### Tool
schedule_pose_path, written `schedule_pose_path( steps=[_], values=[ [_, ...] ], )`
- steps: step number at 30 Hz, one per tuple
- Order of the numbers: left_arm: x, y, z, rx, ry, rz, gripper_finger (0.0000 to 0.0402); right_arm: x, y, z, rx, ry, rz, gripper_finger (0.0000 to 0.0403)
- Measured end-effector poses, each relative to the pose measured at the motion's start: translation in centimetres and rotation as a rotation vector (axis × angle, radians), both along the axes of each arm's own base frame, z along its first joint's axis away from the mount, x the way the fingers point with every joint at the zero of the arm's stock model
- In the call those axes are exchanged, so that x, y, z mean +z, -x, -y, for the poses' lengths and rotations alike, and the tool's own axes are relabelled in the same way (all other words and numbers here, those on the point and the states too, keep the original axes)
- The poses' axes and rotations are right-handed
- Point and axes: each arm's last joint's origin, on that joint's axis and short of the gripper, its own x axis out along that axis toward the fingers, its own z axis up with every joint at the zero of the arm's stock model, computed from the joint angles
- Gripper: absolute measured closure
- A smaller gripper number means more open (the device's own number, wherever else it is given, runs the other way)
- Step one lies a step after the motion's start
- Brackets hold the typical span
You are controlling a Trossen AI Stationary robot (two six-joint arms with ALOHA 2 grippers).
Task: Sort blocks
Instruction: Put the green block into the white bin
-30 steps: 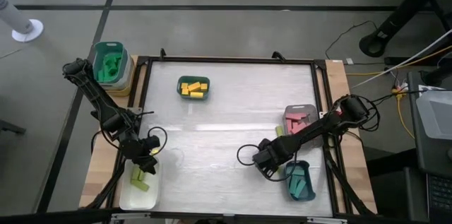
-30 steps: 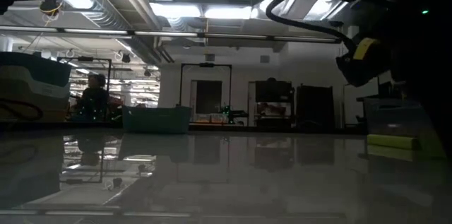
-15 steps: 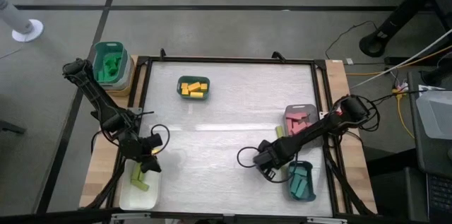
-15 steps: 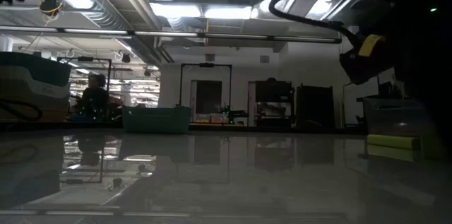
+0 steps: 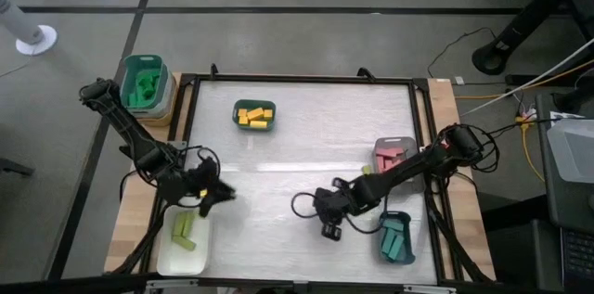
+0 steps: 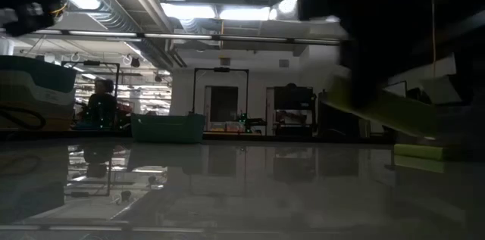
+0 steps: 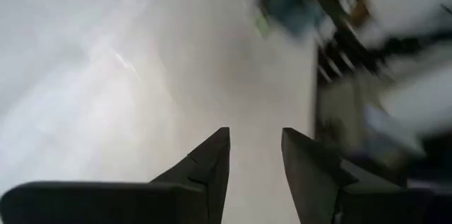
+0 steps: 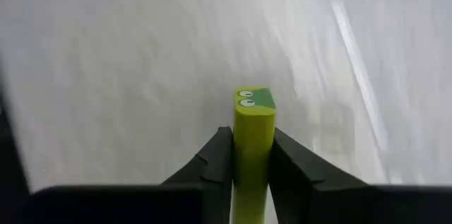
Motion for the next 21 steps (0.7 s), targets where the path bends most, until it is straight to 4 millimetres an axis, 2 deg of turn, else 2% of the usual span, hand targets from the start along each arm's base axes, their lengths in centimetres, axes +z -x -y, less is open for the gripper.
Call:
schedule_pose_path(
  steps=[3,11,17,21],
  values=[
    [0.1,-0.5,-0.8,0.109,-0.108,0.052,0.0284,0.9,-1.6,0.5,0.082,0.001,0.138,0.0344],
    [-0.7,-1.9,-1.5,0.177,-0.2,0.014,0.0284,2.4,-4.5,2.9,0.194,0.054,0.412,0.0328],
    [-1.5,-3.8,-1.5,0.179,-0.314,0.016,0.0284,4.3,-6.5,4.6,0.281,0.157,0.679,0.034],
    [-1.5,-5.2,-1.4,0.154,-0.403,0.066,0.0284,6.0,-7.5,5.6,0.291,0.22,0.874,0.0334]
  ],
)
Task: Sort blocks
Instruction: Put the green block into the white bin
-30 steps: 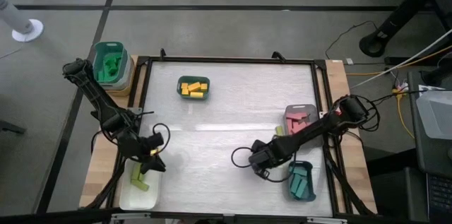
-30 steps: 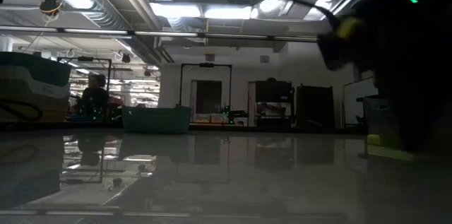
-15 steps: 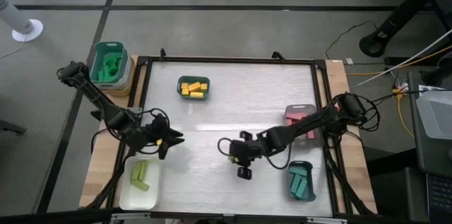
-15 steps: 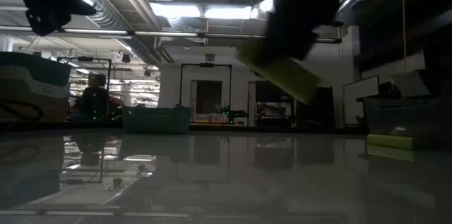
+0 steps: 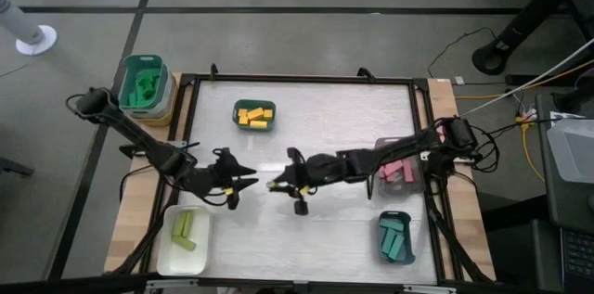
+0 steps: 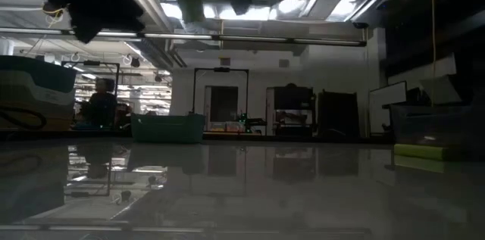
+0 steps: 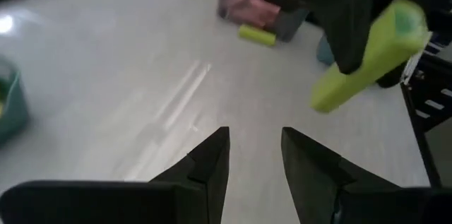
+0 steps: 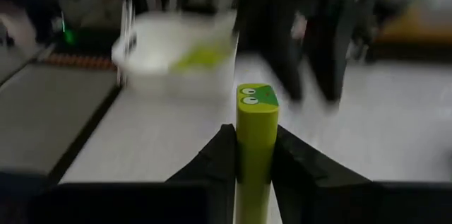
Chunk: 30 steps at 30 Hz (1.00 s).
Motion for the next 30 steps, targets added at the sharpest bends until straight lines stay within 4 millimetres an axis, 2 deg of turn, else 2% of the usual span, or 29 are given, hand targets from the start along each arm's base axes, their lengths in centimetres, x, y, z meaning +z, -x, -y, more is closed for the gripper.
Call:
schedule_pose_path(
  steps=[7,15,23,30],
  values=[
    [0.7,-1.9,0.4,-0.072,-0.177,0.105,0.0284,1.8,-0.7,0.8,-0.011,0.0,0.195,0.0334],
    [1.5,-2.6,0.7,-0.091,-0.242,0.192,0.0284,2.1,-0.6,0.7,0.024,0.086,0.235,0.0333],
    [1.2,-2.6,0.8,-0.118,-0.245,0.167,0.0284,1.1,-0.4,0.7,0.081,0.098,0.127,0.0335],
    [0.3,-2.1,1.5,-0.246,-0.21,0.08,0.0284,-0.4,0.0,0.8,0.076,0.146,-0.016,0.0335]
  ],
)
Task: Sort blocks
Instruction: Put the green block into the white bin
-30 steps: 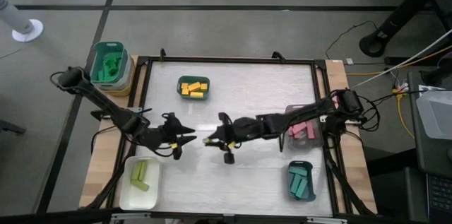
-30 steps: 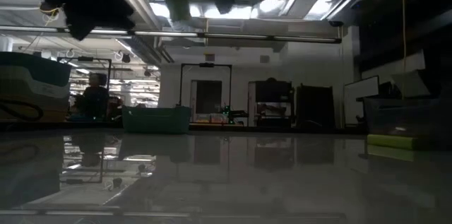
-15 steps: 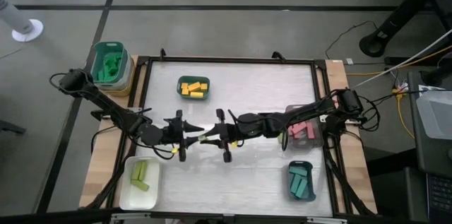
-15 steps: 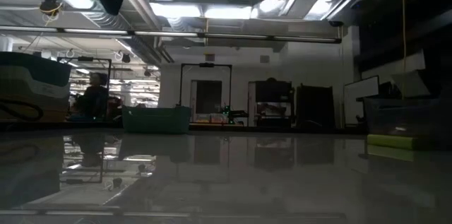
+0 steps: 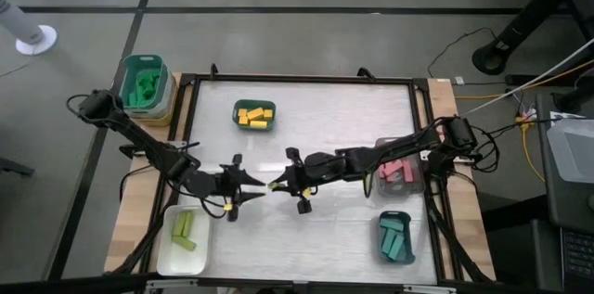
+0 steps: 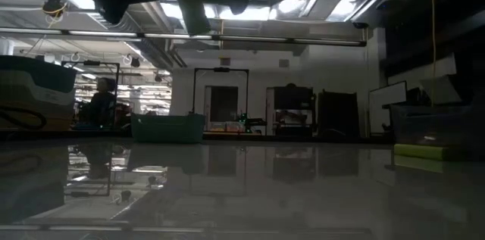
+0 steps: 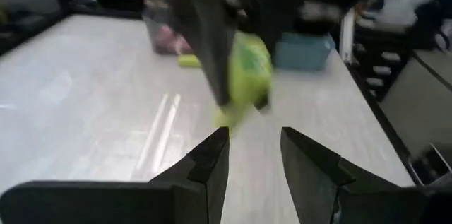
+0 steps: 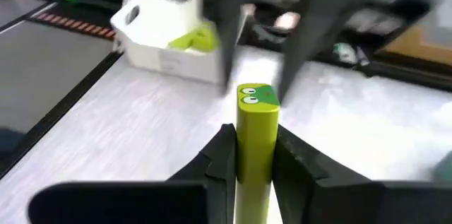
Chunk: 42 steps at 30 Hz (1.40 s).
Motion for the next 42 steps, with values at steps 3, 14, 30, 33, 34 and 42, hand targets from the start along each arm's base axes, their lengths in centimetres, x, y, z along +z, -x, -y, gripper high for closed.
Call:
schedule_pose_path(
  steps=[3,14,30,33,34,42],
  values=[
    [-0.1,0.2,0.3,-0.028,0.009,-0.008,0.0284,0.2,0.0,0.0,-0.013,0.001,0.02,0.0335],
    [0.1,0.0,0.1,-0.015,0.016,0.006,0.0284,1.7,-0.5,-0.1,-0.002,0.0,0.182,0.0335],
    [0.3,-0.5,-0.6,0.014,0.003,0.027,0.0284,2.3,-0.6,-0.2,0.037,-0.006,0.245,0.0335],
    [0.4,-0.5,-0.6,0.014,0.012,0.041,0.0284,2.6,-0.6,-0.2,0.037,-0.011,0.275,0.0335],
    [0.6,-0.5,-0.6,0.012,0.013,0.052,0.0284,2.7,-0.6,-0.2,0.037,-0.014,0.285,0.0335],
    [1.5,-0.7,-0.5,-0.012,-0.04,0.135,0.0284,3.1,-0.6,-0.2,0.049,-0.025,0.328,0.0335]
  ],
)
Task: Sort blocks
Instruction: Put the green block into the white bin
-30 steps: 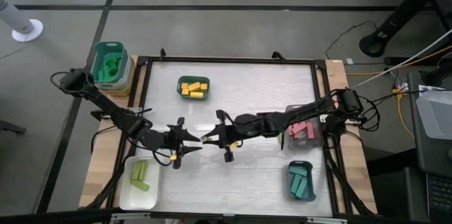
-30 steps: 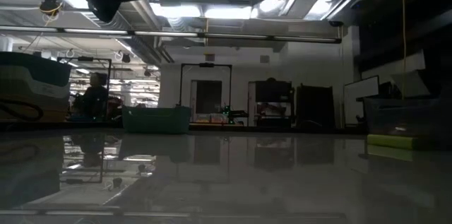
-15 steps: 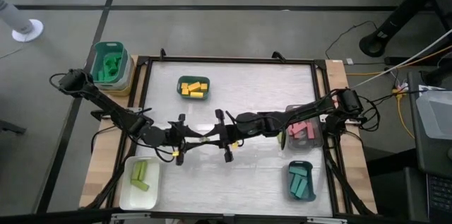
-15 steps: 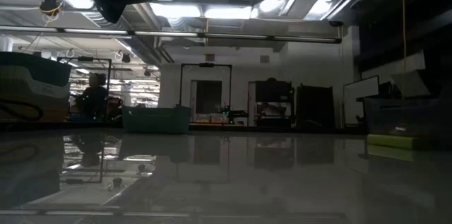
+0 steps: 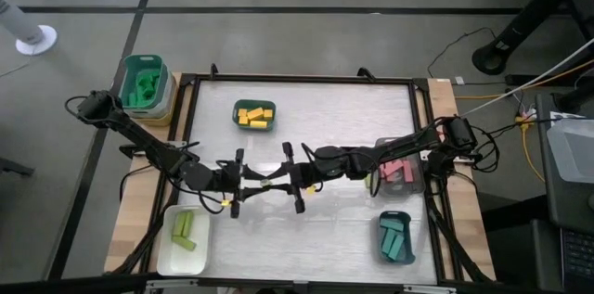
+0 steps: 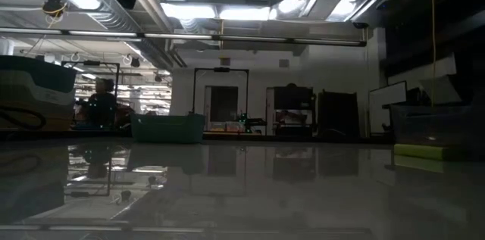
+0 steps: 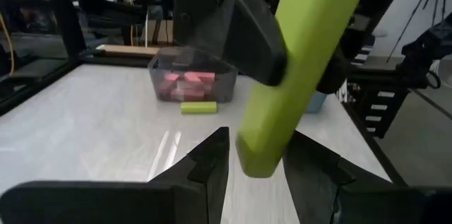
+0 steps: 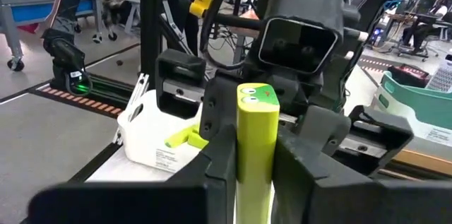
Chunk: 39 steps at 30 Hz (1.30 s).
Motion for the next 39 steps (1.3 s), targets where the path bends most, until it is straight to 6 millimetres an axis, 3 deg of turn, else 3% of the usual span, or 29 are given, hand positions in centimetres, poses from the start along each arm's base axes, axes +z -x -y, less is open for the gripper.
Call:
schedule_pose_path(
  steps=[7,14,24,31,39],
  values=[
    [0.2,0.0,0.0,-0.004,-0.017,0.014,0.0293,0.0,0.0,0.0,0.0,0.0,-0.001,0.0335],
    [0.1,0.0,0.0,-0.006,-0.06,0.009,0.0361,0.0,0.0,0.0,-0.007,-0.009,-0.005,0.0325],
    [0.0,0.0,0.1,-0.012,-0.038,-0.003,0.0362,-0.3,0.0,0.0,-0.007,0.006,-0.026,0.0307],
    [-0.9,0.5,0.6,-0.026,0.0,-0.08,0.0361,-1.4,0.2,0.0,0.003,0.029,-0.14,0.0255],
    [-2.4,2.3,2.7,-0.253,0.224,-0.296,0.0356,-1.3,2.6,0.5,-0.02,0.067,-0.399,0.0214]
  ],
)
